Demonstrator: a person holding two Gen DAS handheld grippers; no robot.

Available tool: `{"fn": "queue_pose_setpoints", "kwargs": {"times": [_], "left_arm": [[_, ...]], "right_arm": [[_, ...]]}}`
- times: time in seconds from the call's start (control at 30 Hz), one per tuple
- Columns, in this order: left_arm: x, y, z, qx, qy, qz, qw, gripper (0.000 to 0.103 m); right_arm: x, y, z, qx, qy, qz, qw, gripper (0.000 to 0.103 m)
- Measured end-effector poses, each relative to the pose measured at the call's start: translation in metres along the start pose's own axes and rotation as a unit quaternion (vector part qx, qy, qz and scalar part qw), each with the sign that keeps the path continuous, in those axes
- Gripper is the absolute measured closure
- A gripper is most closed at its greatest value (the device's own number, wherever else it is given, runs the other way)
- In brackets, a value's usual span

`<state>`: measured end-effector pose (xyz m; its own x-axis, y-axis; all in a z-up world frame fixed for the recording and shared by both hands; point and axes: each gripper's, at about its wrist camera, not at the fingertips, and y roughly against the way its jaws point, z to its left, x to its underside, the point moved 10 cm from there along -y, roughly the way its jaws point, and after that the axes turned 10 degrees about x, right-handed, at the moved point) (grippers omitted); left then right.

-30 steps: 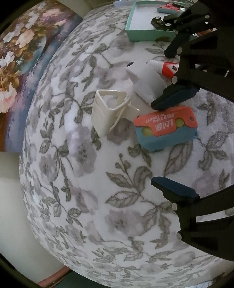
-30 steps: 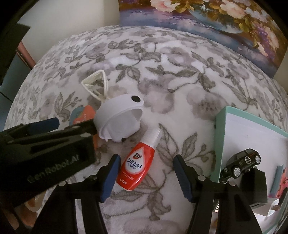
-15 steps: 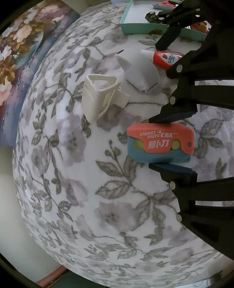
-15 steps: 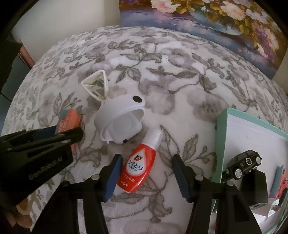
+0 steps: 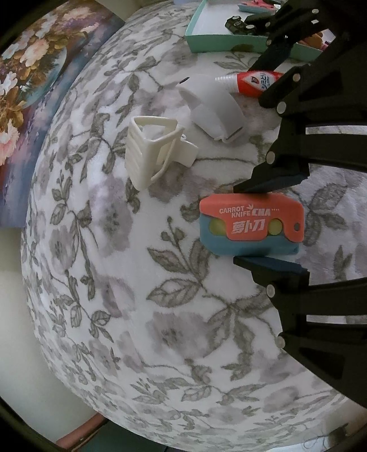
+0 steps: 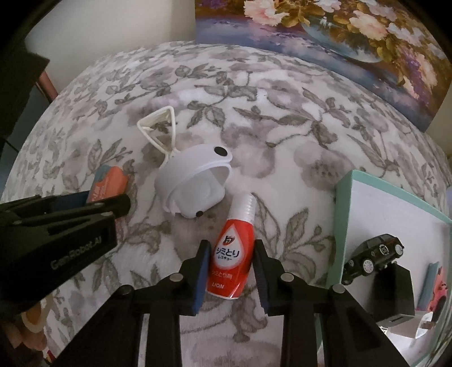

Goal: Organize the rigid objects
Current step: 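Grasp the orange-and-blue case with the left gripper while the right grasps the red bottle, then carry the orange-and-blue case and red bottle together over the white tray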

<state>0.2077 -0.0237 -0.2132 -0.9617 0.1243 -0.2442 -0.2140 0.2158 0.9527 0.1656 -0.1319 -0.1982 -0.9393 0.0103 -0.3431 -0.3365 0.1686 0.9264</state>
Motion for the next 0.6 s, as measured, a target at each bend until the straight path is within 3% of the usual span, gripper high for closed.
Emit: {"fn": "queue_pose_setpoints", "kwargs": {"times": [0.4, 0.6], "left_arm": [[0.004, 0.04, -0.007, 0.001, 0.003, -0.036, 0.9994, 0.06], [0.003, 0.075, -0.026, 0.023, -0.006, -0.069, 0.9973, 0.06]], "right_arm": [[0.01, 0.031, -0.021, -0.014, -0.025, -0.014, 0.999, 0.072], [0.014, 0.054, -0.043, -0.022, -0.058, -0.028, 0.998, 0.072]]}}
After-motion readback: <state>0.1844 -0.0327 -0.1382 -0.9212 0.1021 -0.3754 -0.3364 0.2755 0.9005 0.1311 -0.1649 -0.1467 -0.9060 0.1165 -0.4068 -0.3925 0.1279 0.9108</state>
